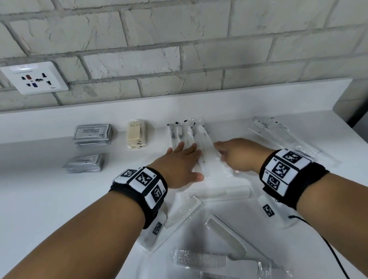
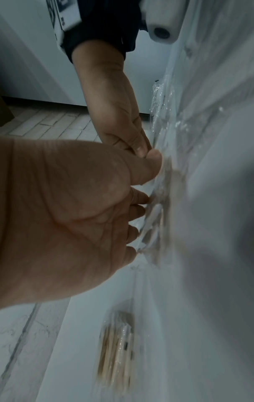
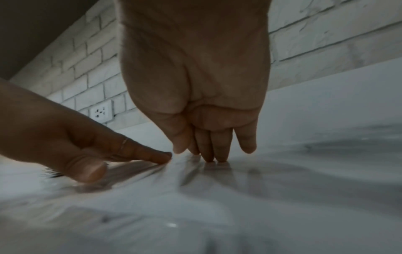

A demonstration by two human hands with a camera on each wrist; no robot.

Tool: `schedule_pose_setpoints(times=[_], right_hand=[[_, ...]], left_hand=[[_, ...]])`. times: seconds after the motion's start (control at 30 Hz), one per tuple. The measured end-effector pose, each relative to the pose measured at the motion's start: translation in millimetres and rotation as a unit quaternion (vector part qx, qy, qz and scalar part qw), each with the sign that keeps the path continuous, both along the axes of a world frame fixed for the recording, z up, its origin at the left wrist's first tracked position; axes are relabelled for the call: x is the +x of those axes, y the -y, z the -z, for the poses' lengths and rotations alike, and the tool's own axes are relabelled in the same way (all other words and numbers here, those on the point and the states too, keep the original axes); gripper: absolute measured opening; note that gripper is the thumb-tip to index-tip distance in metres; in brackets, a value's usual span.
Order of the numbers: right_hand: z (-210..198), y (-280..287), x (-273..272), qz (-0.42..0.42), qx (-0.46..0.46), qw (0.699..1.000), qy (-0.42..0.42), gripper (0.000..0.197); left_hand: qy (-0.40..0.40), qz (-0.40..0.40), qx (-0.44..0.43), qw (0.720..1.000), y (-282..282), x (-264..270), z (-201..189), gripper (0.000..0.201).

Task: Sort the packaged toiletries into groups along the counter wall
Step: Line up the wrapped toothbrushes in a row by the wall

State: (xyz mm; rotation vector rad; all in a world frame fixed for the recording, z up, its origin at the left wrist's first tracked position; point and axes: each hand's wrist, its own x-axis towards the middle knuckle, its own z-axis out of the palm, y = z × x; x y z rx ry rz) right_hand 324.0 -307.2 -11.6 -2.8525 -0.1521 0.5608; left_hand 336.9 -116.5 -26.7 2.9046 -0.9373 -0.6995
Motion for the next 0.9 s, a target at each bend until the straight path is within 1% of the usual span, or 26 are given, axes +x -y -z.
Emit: schedule_pose_setpoints(times=[0.13, 0.2, 0.27, 0.33, 0.37, 0.4, 0.47, 0.5, 0.57, 0.67, 0.7, 0.73, 0.77, 0.8, 0.83, 0.9], right_hand=[[5.1, -28.5, 7.2, -0.038, -0.024, 0.999, 0.004, 0.042], [5.7, -29.7, 10.9, -0.027, -0.017, 0.999, 0.018, 0.040], [1.4, -14.6, 13.3, 0.024, -0.007, 0.998, 0.057, 0.040], [-4.0, 12.2, 15.6, 0.099, -0.056, 0.986, 0.124, 0.040], [-5.2, 27.9, 15.6, 0.135, -0.096, 0.976, 0.145, 0.039], [-5.5, 42.4, 15.2, 0.166, -0.137, 0.966, 0.146, 0.038], [-3.7, 63.8, 11.2, 0.201, -0.187, 0.956, 0.105, 0.037], [-1.5, 70.6, 9.2, 0.198, -0.195, 0.957, 0.088, 0.037], [3.1, 77.8, 6.8, 0.163, -0.202, 0.963, 0.077, 0.036], [2.4, 75.4, 6.3, 0.084, -0.158, 0.979, 0.099, 0.036], [0.9, 72.8, 6.3, 0.057, -0.131, 0.981, 0.128, 0.033], [0.0, 70.2, 6.5, 0.029, -0.098, 0.979, 0.175, 0.029], [-1.1, 66.3, 6.2, 0.000, -0.067, 0.973, 0.222, 0.025], [-0.5, 62.3, 5.7, -0.029, -0.046, 0.967, 0.249, 0.025], [3.7, 59.3, 6.0, -0.053, -0.034, 0.967, 0.248, 0.030], [13.9, 57.8, 4.8, -0.066, -0.010, 0.980, 0.187, 0.042]], left_hand=[[0.006, -0.010, -0.019, 1.000, -2.9, 1.1, -1.1, 0.072], [0.039, -0.029, -0.060, 0.997, -1.1, 0.6, 0.0, 0.066], [0.094, -0.053, -0.120, 0.987, 5.5, 0.1, 0.9, 0.058], [0.127, -0.053, -0.145, 0.980, 17.1, -0.8, -0.8, 0.055], [0.126, -0.046, -0.140, 0.981, 23.3, -1.3, -2.1, 0.057], [0.114, -0.039, -0.123, 0.985, 28.8, -1.7, -3.0, 0.059], [0.079, -0.035, -0.078, 0.993, 36.4, -3.0, -3.4, 0.064], [0.061, -0.037, -0.059, 0.996, 38.2, -3.2, -2.8, 0.066], [0.037, -0.046, -0.037, 0.998, 39.3, -2.9, 0.2, 0.069], [0.034, -0.045, -0.029, 0.998, 38.9, -2.5, 1.3, 0.071], [0.032, -0.043, -0.029, 0.998, 39.0, -2.4, 0.6, 0.071], [0.030, -0.041, -0.031, 0.998, 39.8, -2.2, 0.0, 0.071], [0.028, -0.041, -0.032, 0.998, 39.9, -1.9, -0.7, 0.071], [0.026, -0.041, -0.031, 0.998, 40.2, -1.5, -0.6, 0.071], [0.023, -0.041, -0.030, 0.998, 40.4, -1.5, -0.1, 0.071], [0.014, -0.047, -0.033, 0.998, 40.6, -0.9, 2.4, 0.071]])
